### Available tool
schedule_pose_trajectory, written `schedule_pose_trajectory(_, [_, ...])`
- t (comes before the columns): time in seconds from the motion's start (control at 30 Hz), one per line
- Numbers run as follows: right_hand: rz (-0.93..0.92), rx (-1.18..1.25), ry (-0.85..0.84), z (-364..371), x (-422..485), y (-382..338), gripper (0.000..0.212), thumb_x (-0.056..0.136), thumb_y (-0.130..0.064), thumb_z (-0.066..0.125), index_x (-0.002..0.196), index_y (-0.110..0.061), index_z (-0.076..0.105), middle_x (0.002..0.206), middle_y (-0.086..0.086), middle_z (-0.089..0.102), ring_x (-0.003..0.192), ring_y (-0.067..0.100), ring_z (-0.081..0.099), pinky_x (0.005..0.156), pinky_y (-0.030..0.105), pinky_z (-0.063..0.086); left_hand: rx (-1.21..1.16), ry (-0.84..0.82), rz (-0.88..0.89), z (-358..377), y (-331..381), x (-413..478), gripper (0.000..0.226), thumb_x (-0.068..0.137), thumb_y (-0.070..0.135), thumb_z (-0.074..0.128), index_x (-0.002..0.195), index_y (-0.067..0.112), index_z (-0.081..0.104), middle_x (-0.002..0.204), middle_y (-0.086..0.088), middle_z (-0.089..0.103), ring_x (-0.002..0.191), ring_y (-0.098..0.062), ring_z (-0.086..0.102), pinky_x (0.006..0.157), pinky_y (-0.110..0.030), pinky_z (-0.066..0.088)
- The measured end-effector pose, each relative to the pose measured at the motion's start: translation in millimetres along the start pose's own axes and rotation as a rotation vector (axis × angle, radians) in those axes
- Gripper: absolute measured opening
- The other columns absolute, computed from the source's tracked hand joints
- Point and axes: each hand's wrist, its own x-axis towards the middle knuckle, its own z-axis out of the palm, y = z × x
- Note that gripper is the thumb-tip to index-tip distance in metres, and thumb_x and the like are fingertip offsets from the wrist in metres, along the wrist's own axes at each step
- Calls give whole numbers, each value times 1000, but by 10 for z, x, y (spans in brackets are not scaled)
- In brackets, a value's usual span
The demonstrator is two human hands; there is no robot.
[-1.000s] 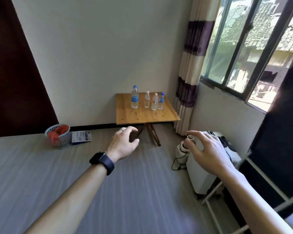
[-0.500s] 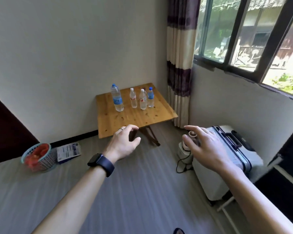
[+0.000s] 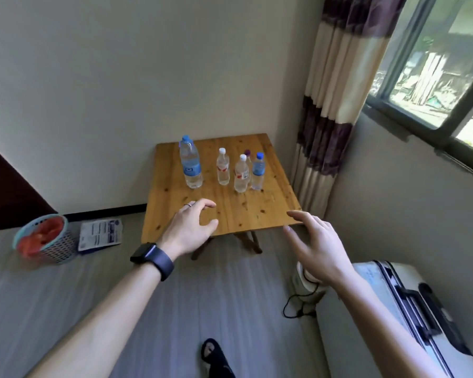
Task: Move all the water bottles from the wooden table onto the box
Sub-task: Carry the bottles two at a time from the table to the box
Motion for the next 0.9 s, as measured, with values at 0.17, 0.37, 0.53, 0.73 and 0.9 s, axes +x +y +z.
schedule_pose_trajectory(0.17, [27,-17,-33,281,1036,171,45,96,-48,57,139,-34,54,139,-10,59,133,18,46,106,28,36,-47,-35,4,169,-259,1114,38,93,35,63,130,28,55,133,2,59,126,-16,53,103,-33,45])
schedule_pose_trajectory(0.37, [101,-39,-43,483,2317,288,47,96,-48,59,140,-33,52,139,-10,59,131,18,48,106,30,38,-69,-76,42,144,-437,2616,39,94,33,63,131,25,55,133,2,59,124,-16,55,100,-33,46])
schedule_pose_trajectory(0.53, [168,-22,-38,725,3199,475,50,95,-50,57,141,-34,48,138,-9,59,130,19,49,105,33,41,-57,-133,45,253,-497,3624,39,92,37,62,129,28,54,124,4,62,113,-16,59,96,-38,50])
schedule_pose_trajectory(0.73, [250,-19,-153,1199,4097,882,56,95,-54,56,145,-34,41,138,-5,59,130,20,51,103,35,43,-29,-237,20,659,-595,4594,37,96,31,59,131,24,53,126,-2,59,119,-19,51,91,-29,44])
schedule_pose_trajectory(0.9, [278,-24,-245,1536,4782,1228,63,95,-52,57,150,-32,33,141,-3,55,130,20,51,96,29,41,6,-308,-67,998,-656,5349,40,96,32,58,135,24,51,124,-8,60,113,-24,57,83,-25,40])
